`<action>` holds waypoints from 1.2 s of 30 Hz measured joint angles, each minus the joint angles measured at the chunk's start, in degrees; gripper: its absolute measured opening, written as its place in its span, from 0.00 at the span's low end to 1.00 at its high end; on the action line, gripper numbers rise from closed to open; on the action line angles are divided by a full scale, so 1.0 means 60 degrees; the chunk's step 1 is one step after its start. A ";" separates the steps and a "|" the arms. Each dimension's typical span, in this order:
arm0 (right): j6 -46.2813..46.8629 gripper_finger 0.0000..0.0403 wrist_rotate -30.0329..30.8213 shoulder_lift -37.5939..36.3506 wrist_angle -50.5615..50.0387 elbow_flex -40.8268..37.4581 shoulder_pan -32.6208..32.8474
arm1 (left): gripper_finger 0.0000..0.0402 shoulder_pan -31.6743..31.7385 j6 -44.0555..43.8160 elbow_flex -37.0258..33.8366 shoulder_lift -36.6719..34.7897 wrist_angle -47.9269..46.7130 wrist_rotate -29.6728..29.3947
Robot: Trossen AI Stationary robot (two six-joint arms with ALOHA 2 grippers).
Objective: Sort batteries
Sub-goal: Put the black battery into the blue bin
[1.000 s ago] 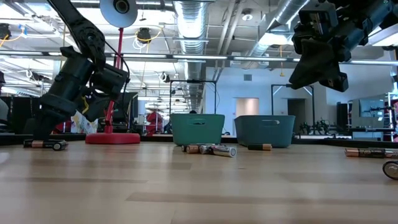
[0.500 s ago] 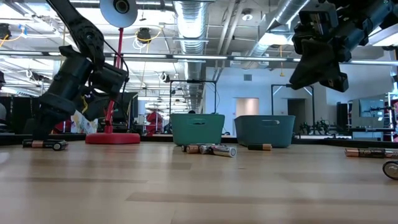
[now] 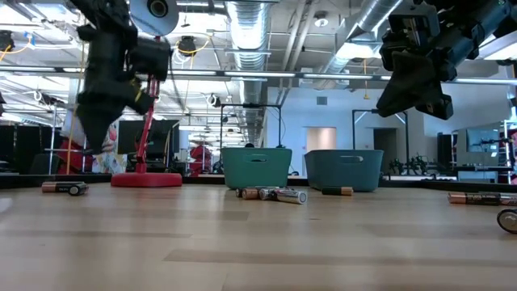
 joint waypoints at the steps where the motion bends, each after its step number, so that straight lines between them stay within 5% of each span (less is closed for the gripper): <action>1: -0.0002 0.19 0.0000 0.0000 0.0002 0.0000 -0.0002 | 0.09 -0.0023 0.0005 0.0183 -0.0081 0.0098 0.0006; 7: 0.0080 0.19 0.0000 0.0000 0.0002 0.0000 -0.0004 | 0.09 -0.0041 0.0462 0.1694 0.0165 0.1205 0.0032; 13: 0.0350 0.19 0.0000 0.0000 0.0000 0.0000 -0.0004 | 0.09 0.0014 0.2447 0.3921 0.1472 0.1487 0.0010; 25: 0.1725 0.19 -0.0001 0.0015 -0.0073 0.0000 -0.0514 | 0.09 0.0765 0.6358 0.8727 0.5478 0.1529 0.0004; 36: 0.2611 0.19 0.0000 0.0022 -0.0289 0.0000 -0.0992 | 0.09 0.0861 0.7586 1.2914 0.9124 0.2243 0.1741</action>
